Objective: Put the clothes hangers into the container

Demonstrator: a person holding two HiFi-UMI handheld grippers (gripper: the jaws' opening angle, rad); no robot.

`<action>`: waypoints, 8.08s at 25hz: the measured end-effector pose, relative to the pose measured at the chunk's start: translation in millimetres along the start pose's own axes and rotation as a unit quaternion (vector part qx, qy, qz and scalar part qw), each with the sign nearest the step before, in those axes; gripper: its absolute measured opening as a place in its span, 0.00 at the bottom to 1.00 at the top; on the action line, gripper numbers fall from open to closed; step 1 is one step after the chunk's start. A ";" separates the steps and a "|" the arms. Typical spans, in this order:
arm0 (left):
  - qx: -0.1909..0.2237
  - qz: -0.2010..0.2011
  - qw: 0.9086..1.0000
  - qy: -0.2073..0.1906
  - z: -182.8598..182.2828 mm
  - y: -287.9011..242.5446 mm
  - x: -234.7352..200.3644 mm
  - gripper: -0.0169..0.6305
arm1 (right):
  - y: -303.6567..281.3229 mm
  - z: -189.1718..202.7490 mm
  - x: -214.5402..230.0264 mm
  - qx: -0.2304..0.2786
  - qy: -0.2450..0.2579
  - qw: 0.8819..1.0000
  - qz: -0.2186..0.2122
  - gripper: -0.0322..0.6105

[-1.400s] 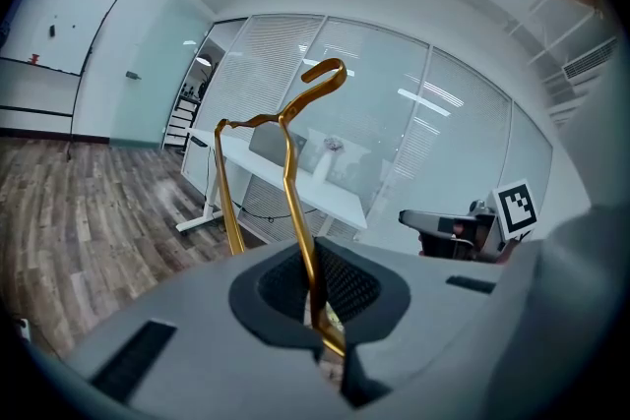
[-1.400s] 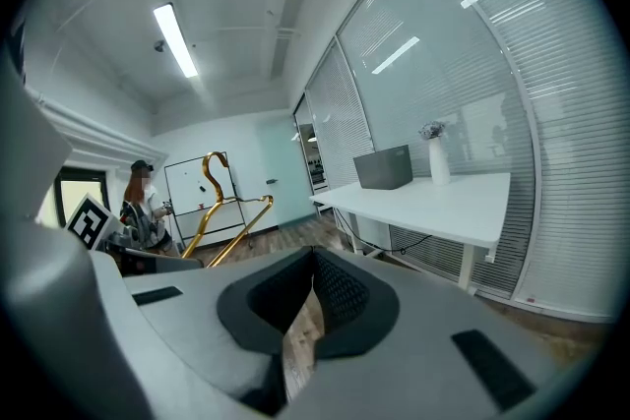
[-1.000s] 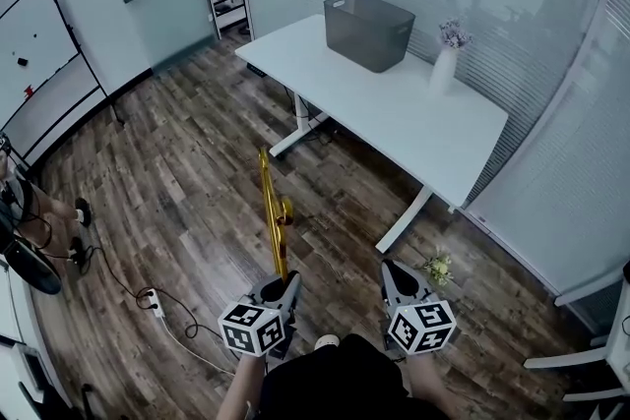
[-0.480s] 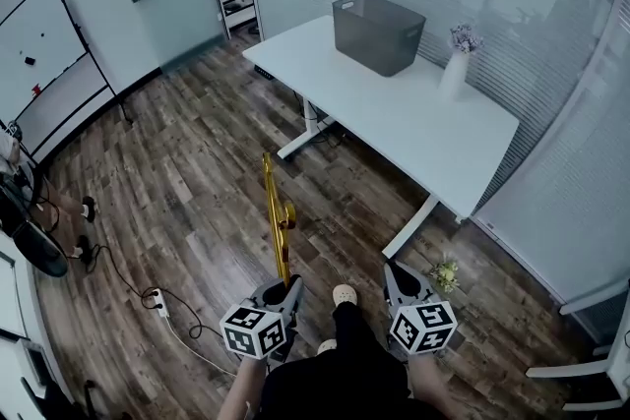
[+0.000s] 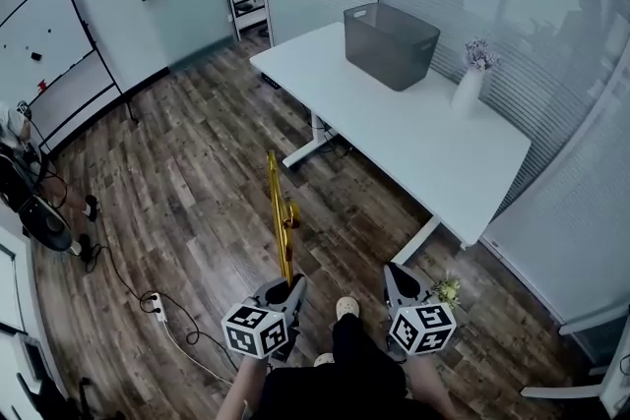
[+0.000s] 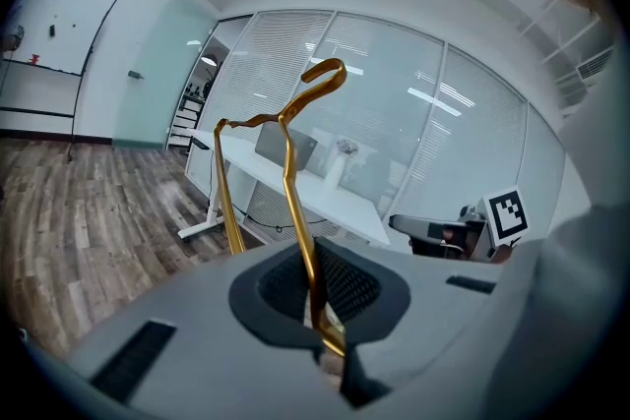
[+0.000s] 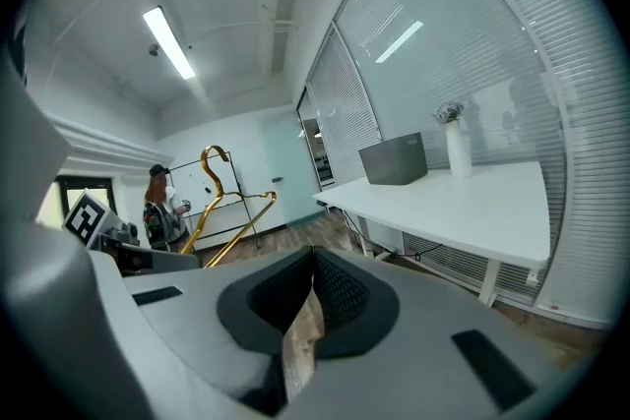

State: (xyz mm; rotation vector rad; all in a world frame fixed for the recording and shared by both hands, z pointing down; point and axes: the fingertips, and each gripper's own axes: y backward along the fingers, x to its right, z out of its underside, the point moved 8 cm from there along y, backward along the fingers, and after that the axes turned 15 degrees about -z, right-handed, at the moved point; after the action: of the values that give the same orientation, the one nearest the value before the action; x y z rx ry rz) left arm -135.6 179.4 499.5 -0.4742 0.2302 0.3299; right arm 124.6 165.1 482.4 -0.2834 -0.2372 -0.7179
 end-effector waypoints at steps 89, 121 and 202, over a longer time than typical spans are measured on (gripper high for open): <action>-0.010 -0.016 1.000 0.007 -173.1 -308.0 -95.7 0.04 | -291.1 -122.6 219.2 -0.036 -0.019 0.998 -0.042 0.09; -0.007 0.029 1.000 -0.003 -264.6 -420.9 -185.8 0.04 | -417.6 -176.6 269.2 -0.018 -0.011 1.000 0.014 0.09; -0.042 0.155 0.975 -0.153 -414.3 -648.4 -223.9 0.04 | -494.9 -302.2 394.8 0.073 0.025 0.987 0.143 0.09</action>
State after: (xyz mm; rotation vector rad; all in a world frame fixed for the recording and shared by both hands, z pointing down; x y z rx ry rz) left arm -165.2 -620.9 470.4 -0.4636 -0.0113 0.7147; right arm 113.9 -532.2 407.2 -0.1553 -0.1944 -0.4206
